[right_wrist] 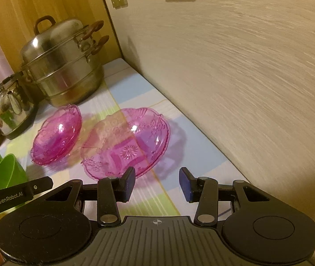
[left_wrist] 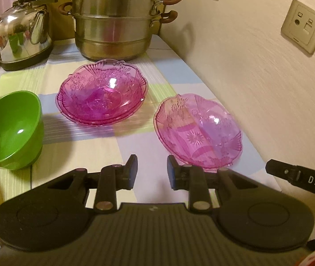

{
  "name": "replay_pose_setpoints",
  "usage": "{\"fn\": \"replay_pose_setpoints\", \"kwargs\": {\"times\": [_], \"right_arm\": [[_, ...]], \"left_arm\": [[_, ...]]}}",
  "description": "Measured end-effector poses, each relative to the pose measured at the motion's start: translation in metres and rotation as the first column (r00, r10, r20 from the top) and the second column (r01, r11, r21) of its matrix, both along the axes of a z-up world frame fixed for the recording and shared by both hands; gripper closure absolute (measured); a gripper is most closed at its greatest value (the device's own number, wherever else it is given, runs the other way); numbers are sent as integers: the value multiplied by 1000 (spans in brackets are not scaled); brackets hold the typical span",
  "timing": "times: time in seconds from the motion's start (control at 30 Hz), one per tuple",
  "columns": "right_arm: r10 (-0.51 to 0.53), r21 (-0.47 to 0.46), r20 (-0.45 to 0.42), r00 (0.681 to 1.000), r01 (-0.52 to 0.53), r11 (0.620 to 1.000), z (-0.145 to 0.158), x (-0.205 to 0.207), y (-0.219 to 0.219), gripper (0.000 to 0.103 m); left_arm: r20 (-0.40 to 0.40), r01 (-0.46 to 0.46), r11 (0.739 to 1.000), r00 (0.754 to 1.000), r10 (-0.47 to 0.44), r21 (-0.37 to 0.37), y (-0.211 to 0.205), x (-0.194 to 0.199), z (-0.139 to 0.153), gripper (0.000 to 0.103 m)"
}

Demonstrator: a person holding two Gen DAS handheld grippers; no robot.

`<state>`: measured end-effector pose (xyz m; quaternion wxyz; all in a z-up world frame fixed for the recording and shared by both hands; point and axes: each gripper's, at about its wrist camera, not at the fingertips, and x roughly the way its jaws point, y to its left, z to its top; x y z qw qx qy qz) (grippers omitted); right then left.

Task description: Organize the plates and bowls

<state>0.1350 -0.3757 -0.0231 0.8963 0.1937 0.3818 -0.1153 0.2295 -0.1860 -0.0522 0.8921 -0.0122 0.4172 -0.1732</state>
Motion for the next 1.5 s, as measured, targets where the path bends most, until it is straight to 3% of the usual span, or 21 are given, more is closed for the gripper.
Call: {"fn": "replay_pose_setpoints", "kwargs": {"times": [0.43, 0.83, 1.03, 1.23, 1.33, 1.43, 1.5], "right_arm": [[11, -24, -2, 1000, -11, 1000, -2, 7, -2, 59], [54, -50, -41, 998, -56, 997, -33, 61, -19, 59], [63, -36, -58, 996, -65, 997, -48, 84, -28, 59], [58, -5, -84, 995, -58, 998, -60, 98, -33, 59], [48, -7, -92, 995, -49, 999, -63, 102, -34, 60], [49, 5, -97, 994, -49, 999, -66, 105, -36, 73], [48, 13, -103, 993, -47, 999, -68, 106, -35, 77]], "left_arm": [[-6, -7, 1000, 1000, 7, 5, -6, 5, -6, 72], [-29, -11, 999, 1000, 10, -46, -23, 52, -40, 70], [-23, 15, 999, 1000, -16, -31, -37, 73, -54, 71], [-29, 23, 1000, 999, -23, -18, -40, 89, -67, 76], [-29, 28, 999, 999, -29, -16, -41, 94, -69, 84], [-27, 30, 999, 999, -30, -18, -41, 96, -70, 89], [-27, 36, 999, 999, -36, -21, -42, 98, -70, 91]]}}
